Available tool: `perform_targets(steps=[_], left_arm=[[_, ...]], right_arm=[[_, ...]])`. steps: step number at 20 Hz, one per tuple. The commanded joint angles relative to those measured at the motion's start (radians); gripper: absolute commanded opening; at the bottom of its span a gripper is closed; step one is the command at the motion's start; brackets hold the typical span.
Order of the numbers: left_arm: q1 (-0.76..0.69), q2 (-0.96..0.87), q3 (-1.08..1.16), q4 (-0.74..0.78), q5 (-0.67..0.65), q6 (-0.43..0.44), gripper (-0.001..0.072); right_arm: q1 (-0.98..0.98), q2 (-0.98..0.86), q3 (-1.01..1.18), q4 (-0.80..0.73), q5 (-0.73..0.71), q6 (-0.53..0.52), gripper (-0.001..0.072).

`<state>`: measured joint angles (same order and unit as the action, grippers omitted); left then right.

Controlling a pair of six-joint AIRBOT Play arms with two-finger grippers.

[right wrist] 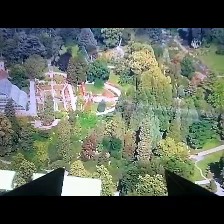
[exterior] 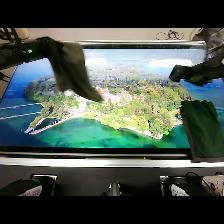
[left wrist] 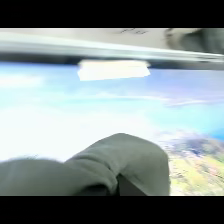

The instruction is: Fold the shirts.

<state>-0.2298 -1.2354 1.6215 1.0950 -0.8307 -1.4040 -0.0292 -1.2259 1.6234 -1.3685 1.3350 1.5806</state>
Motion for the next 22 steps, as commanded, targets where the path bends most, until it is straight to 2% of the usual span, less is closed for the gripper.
perform_targets(steps=[1, 3, 5, 7, 8, 9, 10, 12, 14, 17, 19, 20, 21, 22], left_arm=[[-0.252, 0.154, -0.112, 0.243, -0.018, -0.175, 0.0025], [-0.369, 0.134, -0.294, 0.327, 0.004, -0.307, 0.0025], [-0.450, 0.077, -0.494, 0.338, 0.124, -0.431, 0.0025], [-0.503, -0.026, -0.595, 0.322, 0.156, -0.565, 0.0031], [-0.512, -0.085, -0.590, 0.268, 0.119, -0.558, 0.0221], [-0.506, -0.119, -0.559, 0.219, 0.057, -0.538, 0.0648], [-0.485, -0.127, -0.503, 0.207, -0.019, -0.500, 0.0720], [-0.414, -0.084, -0.369, 0.275, -0.169, -0.399, 0.0720], [-0.316, -0.013, -0.294, 0.403, -0.320, -0.397, 0.0720], [-0.159, 0.072, -0.407, 0.412, -0.479, -0.351, 0.0714], [-0.111, 0.092, -0.592, 0.317, -0.452, -0.349, 0.0713], [-0.111, 0.089, -0.676, 0.237, -0.393, -0.349, 0.0706], [-0.122, 0.084, -0.756, 0.140, -0.300, -0.340, 0.0593], [-0.138, 0.077, -0.811, 0.067, -0.211, -0.320, 0.0595]], right_arm=[[0.000, 0.183, 0.008, -0.018, 0.065, -0.002, 0.0676], [0.000, 0.237, 0.007, -0.050, 0.126, 0.009, 0.0676], [0.000, 0.234, 0.007, -0.077, 0.219, 0.013, 0.0676], [0.000, 0.198, -0.005, -0.080, 0.245, 0.020, 0.0676], [0.000, 0.171, -0.016, -0.079, 0.240, 0.020, 0.0676], [0.000, 0.143, -0.028, -0.079, 0.232, 0.020, 0.0676], [0.000, 0.109, -0.043, -0.079, 0.231, 0.020, 0.0677], [0.000, 0.046, -0.070, -0.051, 0.282, 0.021, 0.0677], [0.000, 0.020, -0.145, 0.017, 0.314, 0.023, 0.0676], [0.001, 0.021, -0.346, 0.085, 0.213, 0.006, 0.0676], [0.001, 0.020, -0.498, 0.145, 0.126, -0.009, 0.0676], [0.001, 0.020, -0.558, 0.185, 0.096, -0.026, 0.0676], [0.001, 0.020, -0.612, 0.235, 0.075, -0.062, 0.0676], [0.001, 0.019, -0.651, 0.267, 0.063, -0.086, 0.0677]])
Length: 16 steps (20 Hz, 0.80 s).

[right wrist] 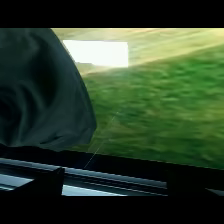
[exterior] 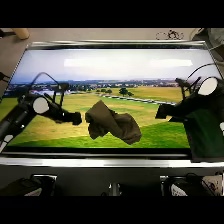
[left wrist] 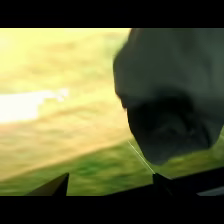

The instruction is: Fold the shirts.

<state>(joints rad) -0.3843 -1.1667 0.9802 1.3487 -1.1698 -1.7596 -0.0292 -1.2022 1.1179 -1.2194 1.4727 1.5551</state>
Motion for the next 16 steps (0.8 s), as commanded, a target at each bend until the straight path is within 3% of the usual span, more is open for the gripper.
perform_targets(steps=[1, 9, 10, 12, 13, 15, 16], left_arm=[[-0.001, -0.010, -0.206, -0.238, 0.201, 0.032, 0.0595], [-0.046, -0.219, -0.148, -0.341, 0.354, 0.057, 0.0592], [-0.045, -0.239, -0.133, -0.340, 0.338, 0.058, 0.0498], [-0.032, -0.263, -0.100, -0.340, 0.294, 0.058, 0.0130], [-0.026, -0.259, -0.083, -0.340, 0.283, 0.073, 0.0027], [-0.018, -0.240, -0.037, -0.333, 0.264, 0.112, 0.0024], [-0.014, -0.219, -0.013, -0.318, 0.261, 0.114, 0.0023]], right_arm=[[0.001, -0.004, -0.180, 0.137, -0.090, -0.065, 0.0677], [0.027, -0.024, -0.369, 0.248, -0.261, -0.105, 0.0697], [0.053, -0.047, -0.375, 0.248, -0.292, -0.105, 0.0699], [0.117, -0.105, -0.375, 0.282, -0.375, -0.104, 0.0700], [0.143, -0.131, -0.375, 0.327, -0.412, -0.104, 0.0700], [0.186, -0.179, -0.375, 0.407, -0.499, -0.101, 0.0647], [0.192, -0.194, -0.373, 0.435, -0.518, -0.101, 0.0451]])
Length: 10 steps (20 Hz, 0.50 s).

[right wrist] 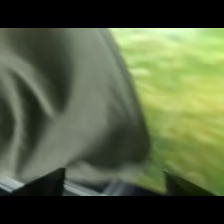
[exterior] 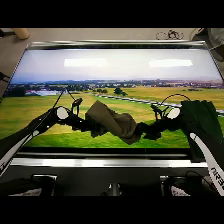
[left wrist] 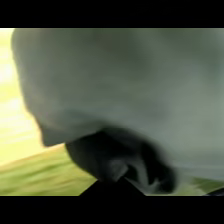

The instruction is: Fold the shirts.

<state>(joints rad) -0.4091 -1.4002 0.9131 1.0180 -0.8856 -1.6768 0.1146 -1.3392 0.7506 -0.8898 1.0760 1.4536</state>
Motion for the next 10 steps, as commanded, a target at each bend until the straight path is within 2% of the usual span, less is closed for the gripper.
perform_targets(steps=[1, 2, 4, 5, 8, 10], left_arm=[[0.013, 0.048, 0.081, 0.051, -0.024, 0.032, 0.0022], [0.018, 0.094, 0.113, 0.110, -0.039, 0.031, 0.0021], [0.033, 0.209, 0.199, 0.298, -0.108, 0.027, 0.0020], [0.048, 0.283, 0.265, 0.429, -0.160, 0.027, 0.0021], [0.122, 0.505, 0.516, 0.768, -0.241, -0.038, 0.0021], [0.209, 0.618, 0.652, 0.805, -0.239, -0.103, 0.0021]], right_arm=[[0.047, -0.059, -0.002, 0.120, -0.126, 0.000, 0.0092], [0.028, -0.052, 0.024, 0.120, -0.093, -0.008, 0.0022], [-0.038, 0.013, 0.140, 0.080, 0.029, -0.088, 0.0018], [-0.078, 0.072, 0.225, 0.023, 0.060, -0.089, 0.0018], [-0.215, 0.317, 0.554, -0.129, 0.034, -0.110, 0.0019], [-0.267, 0.476, 0.711, -0.257, -0.060, -0.102, 0.0019]])
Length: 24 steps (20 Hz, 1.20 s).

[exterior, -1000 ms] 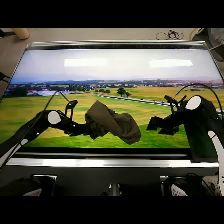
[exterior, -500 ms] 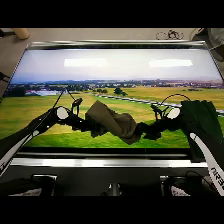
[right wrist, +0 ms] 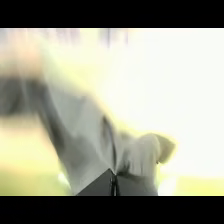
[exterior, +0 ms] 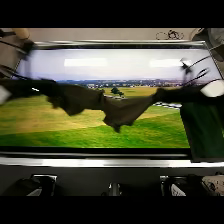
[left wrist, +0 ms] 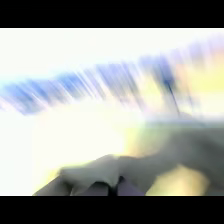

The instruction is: Fold the shirts.

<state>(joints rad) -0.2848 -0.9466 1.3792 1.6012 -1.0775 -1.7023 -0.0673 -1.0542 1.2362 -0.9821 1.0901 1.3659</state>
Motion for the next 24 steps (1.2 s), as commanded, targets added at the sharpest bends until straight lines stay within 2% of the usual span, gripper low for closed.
perform_targets(steps=[1, 3, 6, 8, 11, 13, 16, 18, 21, 23, 24], left_arm=[[0.125, 0.218, 0.222, 0.218, -0.043, -0.127, 0.0021], [0.148, 0.307, 0.227, 0.194, 0.006, -0.139, 0.0021], [0.148, 0.351, 0.222, 0.220, -0.079, -0.141, 0.0021], [0.148, 0.351, 0.153, 0.224, -0.175, -0.139, 0.0021], [0.148, 0.355, -0.111, 0.169, -0.223, -0.139, 0.0022], [0.148, 0.352, -0.359, 0.064, -0.163, -0.140, 0.0022], [0.148, 0.318, -0.679, -0.125, 0.052, -0.146, 0.0023], [0.148, 0.238, -0.805, -0.202, 0.168, -0.201, 0.0024], [0.148, 0.050, -0.805, -0.264, 0.296, -0.206, 0.0025], [0.148, -0.097, -0.746, -0.273, 0.350, -0.206, 0.0026], [0.148, -0.164, -0.709, -0.274, 0.349, -0.206, 0.0027]], right_arm=[[-0.095, 0.266, 0.264, -0.211, -0.104, 0.026, 0.0019], [-0.094, 0.383, 0.272, -0.218, -0.125, 0.082, 0.0020], [-0.094, 0.463, 0.272, -0.239, -0.105, 0.090, 0.0020], [-0.094, 0.459, 0.272, -0.290, -0.077, 0.105, 0.0020], [-0.094, 0.361, 0.268, -0.363, 0.093, 0.134, 0.0020], [-0.094, 0.246, 0.229, -0.357, 0.146, 0.134, 0.0020], [-0.094, 0.010, 0.140, -0.290, 0.037, 0.134, 0.0021], [-0.094, -0.183, 0.114, -0.196, -0.045, 0.134, 0.0021], [-0.090, -0.400, 0.114, 0.008, -0.166, 0.143, 0.0021], [-0.090, -0.473, 0.114, 0.109, -0.177, 0.202, 0.0022], [-0.090, -0.491, 0.114, 0.152, -0.176, 0.218, 0.0055]])
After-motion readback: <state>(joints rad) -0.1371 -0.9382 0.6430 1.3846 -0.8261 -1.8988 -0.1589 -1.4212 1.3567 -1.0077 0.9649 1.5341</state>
